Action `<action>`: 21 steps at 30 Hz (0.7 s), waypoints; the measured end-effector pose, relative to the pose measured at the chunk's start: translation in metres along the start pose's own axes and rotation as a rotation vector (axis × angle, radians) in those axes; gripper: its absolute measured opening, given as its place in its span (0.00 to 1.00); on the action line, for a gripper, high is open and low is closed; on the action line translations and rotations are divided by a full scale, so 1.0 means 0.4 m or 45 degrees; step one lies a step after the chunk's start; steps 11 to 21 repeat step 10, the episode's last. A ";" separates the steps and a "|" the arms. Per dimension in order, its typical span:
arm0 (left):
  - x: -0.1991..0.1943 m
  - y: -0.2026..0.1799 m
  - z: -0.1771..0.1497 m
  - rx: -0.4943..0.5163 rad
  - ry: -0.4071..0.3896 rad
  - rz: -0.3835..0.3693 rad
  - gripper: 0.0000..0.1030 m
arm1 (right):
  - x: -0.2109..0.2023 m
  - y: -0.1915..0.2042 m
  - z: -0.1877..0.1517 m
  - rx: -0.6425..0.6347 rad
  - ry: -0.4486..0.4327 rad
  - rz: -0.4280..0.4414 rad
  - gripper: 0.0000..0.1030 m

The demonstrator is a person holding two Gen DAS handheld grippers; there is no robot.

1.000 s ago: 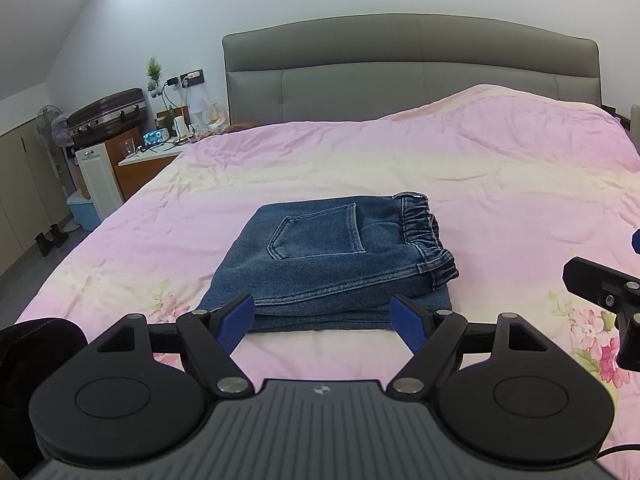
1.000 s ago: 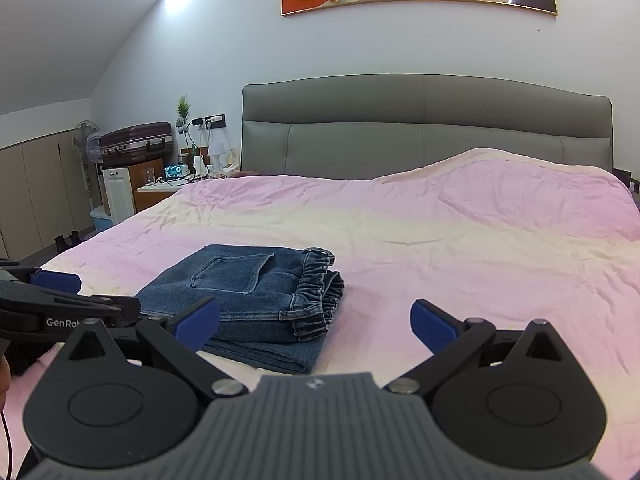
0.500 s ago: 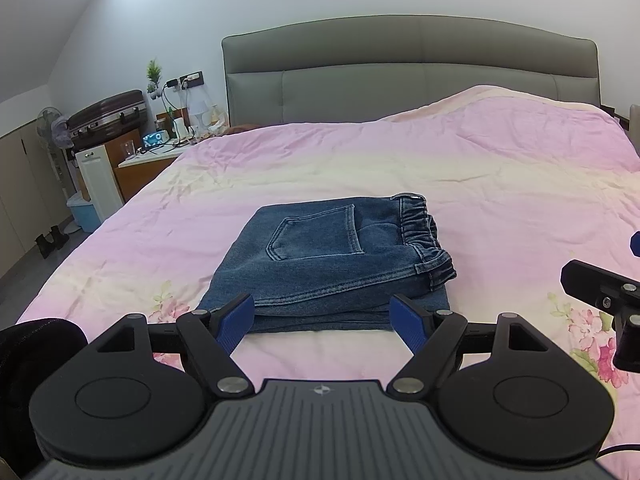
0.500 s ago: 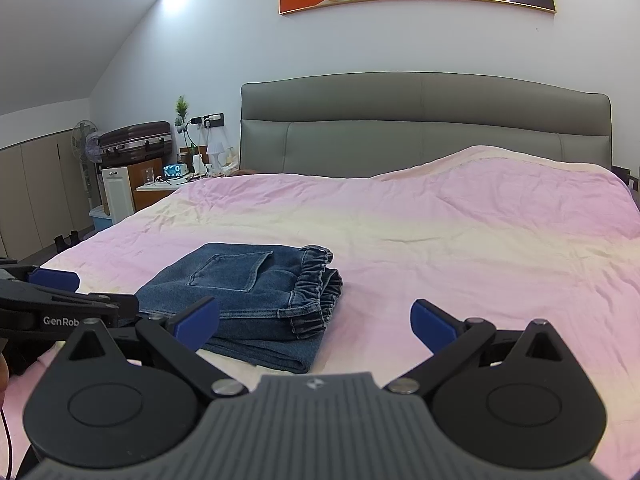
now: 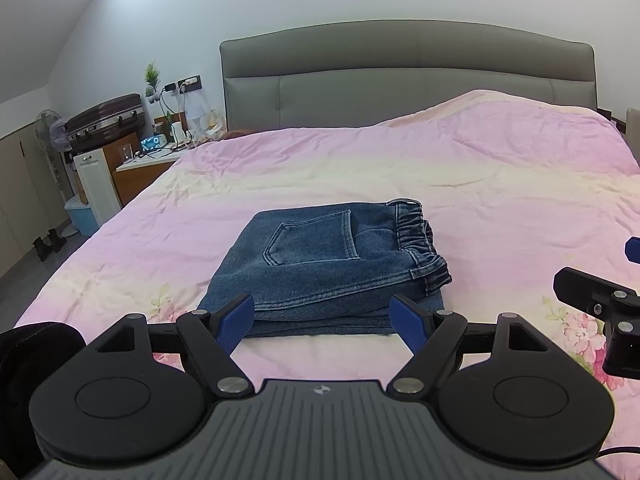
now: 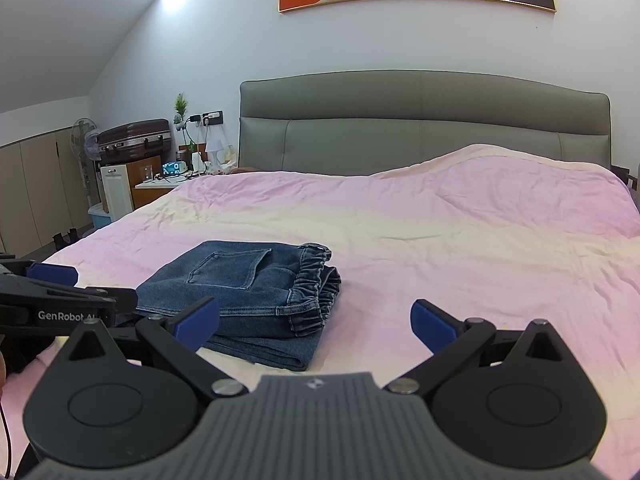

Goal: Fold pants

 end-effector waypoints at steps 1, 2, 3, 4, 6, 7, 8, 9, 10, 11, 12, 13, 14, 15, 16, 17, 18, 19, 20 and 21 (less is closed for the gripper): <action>0.000 0.001 0.000 0.002 -0.002 0.000 0.87 | -0.001 0.000 0.000 0.000 -0.001 0.000 0.95; 0.001 0.001 0.001 0.005 -0.003 -0.002 0.88 | -0.001 0.000 0.000 0.000 -0.001 0.000 0.95; 0.000 0.000 0.002 0.007 -0.004 -0.003 0.88 | -0.001 0.000 0.000 0.000 0.000 0.000 0.95; 0.000 0.000 0.003 0.009 -0.004 -0.003 0.87 | -0.001 0.000 0.000 0.000 0.001 0.000 0.95; -0.001 -0.001 0.004 0.008 -0.006 -0.008 0.87 | -0.001 0.001 0.000 0.000 0.003 -0.001 0.95; -0.001 0.000 0.005 0.007 -0.010 -0.014 0.88 | -0.001 0.001 0.001 0.001 0.004 -0.001 0.95; -0.002 0.000 0.004 0.004 -0.014 -0.017 0.88 | -0.001 0.001 0.001 0.001 0.004 -0.001 0.95; -0.004 0.000 0.005 0.001 -0.017 -0.019 0.87 | -0.002 0.001 0.001 0.001 0.004 -0.001 0.95; -0.003 0.000 0.005 0.000 -0.017 -0.021 0.88 | -0.001 0.001 0.001 0.001 0.004 -0.003 0.95; -0.003 0.000 0.005 0.000 -0.017 -0.021 0.88 | -0.001 0.001 0.001 0.001 0.004 -0.003 0.95; -0.003 0.000 0.005 0.000 -0.017 -0.021 0.88 | -0.001 0.001 0.001 0.001 0.004 -0.003 0.95; -0.003 0.000 0.005 0.000 -0.017 -0.021 0.88 | -0.001 0.001 0.001 0.001 0.004 -0.003 0.95; -0.003 0.000 0.005 0.000 -0.017 -0.021 0.88 | -0.001 0.001 0.001 0.001 0.004 -0.003 0.95; -0.003 0.000 0.005 0.000 -0.017 -0.021 0.88 | -0.001 0.001 0.001 0.001 0.004 -0.003 0.95; -0.003 0.000 0.005 0.000 -0.017 -0.021 0.88 | -0.001 0.001 0.001 0.001 0.004 -0.003 0.95; -0.003 0.000 0.005 0.000 -0.017 -0.021 0.88 | -0.001 0.001 0.001 0.001 0.004 -0.003 0.95; -0.003 0.000 0.005 0.000 -0.017 -0.021 0.88 | -0.001 0.001 0.001 0.001 0.004 -0.003 0.95; -0.003 0.000 0.005 0.000 -0.017 -0.021 0.88 | -0.001 0.001 0.001 0.001 0.004 -0.003 0.95; -0.003 0.000 0.005 0.000 -0.017 -0.021 0.88 | -0.001 0.001 0.001 0.001 0.004 -0.003 0.95; -0.003 0.000 0.005 0.000 -0.017 -0.021 0.88 | -0.001 0.001 0.001 0.001 0.004 -0.003 0.95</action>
Point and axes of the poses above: each gripper's, at about its wrist camera, not at the fingertips, and x roughly the way its jaws point, y to its left, z to its top, the point moved 3 cm from there along x, roughly the way its jaws point, and after that the axes turned 10 degrees about x, right-handed, at the moved point
